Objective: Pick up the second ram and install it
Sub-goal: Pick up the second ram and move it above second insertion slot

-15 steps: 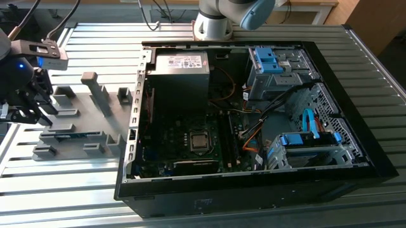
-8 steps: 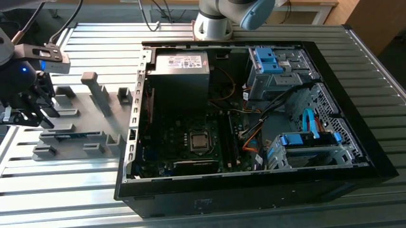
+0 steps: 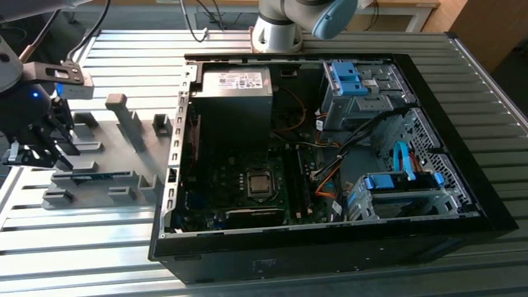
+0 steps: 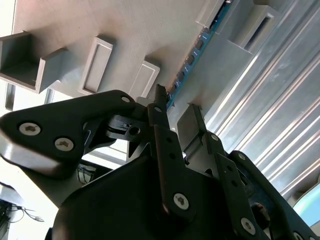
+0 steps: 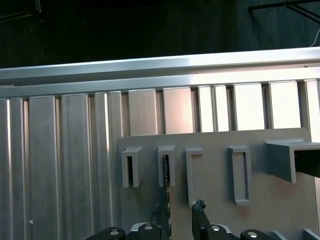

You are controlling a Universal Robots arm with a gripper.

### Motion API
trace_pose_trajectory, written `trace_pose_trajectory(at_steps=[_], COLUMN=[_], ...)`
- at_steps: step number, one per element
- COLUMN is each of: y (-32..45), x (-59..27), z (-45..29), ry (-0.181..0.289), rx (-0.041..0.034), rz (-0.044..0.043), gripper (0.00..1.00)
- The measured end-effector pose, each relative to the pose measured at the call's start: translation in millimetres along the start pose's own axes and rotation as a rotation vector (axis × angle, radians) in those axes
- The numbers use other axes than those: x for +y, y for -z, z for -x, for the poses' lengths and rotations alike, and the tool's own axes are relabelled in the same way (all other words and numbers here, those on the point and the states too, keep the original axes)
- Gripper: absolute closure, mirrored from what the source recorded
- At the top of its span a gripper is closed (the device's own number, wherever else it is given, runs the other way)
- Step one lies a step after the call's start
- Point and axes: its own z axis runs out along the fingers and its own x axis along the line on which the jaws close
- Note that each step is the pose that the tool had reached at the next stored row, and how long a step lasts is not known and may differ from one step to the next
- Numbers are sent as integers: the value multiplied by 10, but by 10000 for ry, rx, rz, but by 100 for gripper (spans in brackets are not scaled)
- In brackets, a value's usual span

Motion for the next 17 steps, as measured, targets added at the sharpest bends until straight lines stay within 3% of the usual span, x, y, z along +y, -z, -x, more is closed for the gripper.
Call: trace_pose_trajectory(at_steps=[17], y=[-120], x=[-1], z=[-5], ry=[129], rx=[18], rz=[-80], gripper=[63])
